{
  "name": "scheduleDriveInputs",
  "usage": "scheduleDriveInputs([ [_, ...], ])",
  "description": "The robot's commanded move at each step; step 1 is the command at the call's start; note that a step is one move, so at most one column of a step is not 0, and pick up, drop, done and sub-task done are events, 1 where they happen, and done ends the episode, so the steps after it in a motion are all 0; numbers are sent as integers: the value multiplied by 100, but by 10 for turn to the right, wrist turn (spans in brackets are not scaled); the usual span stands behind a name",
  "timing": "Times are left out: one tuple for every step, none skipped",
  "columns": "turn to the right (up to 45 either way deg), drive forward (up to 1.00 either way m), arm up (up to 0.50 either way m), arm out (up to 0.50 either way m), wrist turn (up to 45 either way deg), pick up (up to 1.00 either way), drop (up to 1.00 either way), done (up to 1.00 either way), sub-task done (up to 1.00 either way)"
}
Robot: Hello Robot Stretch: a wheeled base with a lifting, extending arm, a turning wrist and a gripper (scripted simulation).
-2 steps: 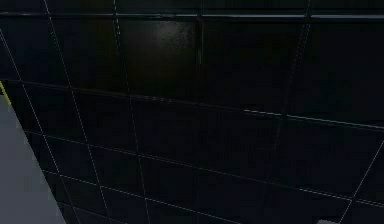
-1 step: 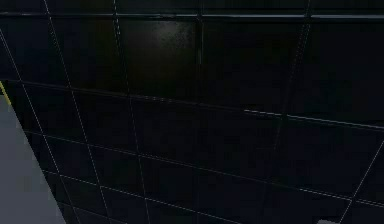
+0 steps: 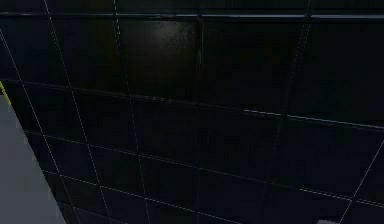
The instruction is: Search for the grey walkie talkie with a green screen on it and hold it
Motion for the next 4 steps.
scheduleDriveInputs([
  [0,0,0,12,0,0,0,0,0],
  [0,0,0,0,450,0,0,0,0],
  [0,0,0,0,450,0,0,0,0],
  [0,0,0,0,450,0,0,0,0],
])
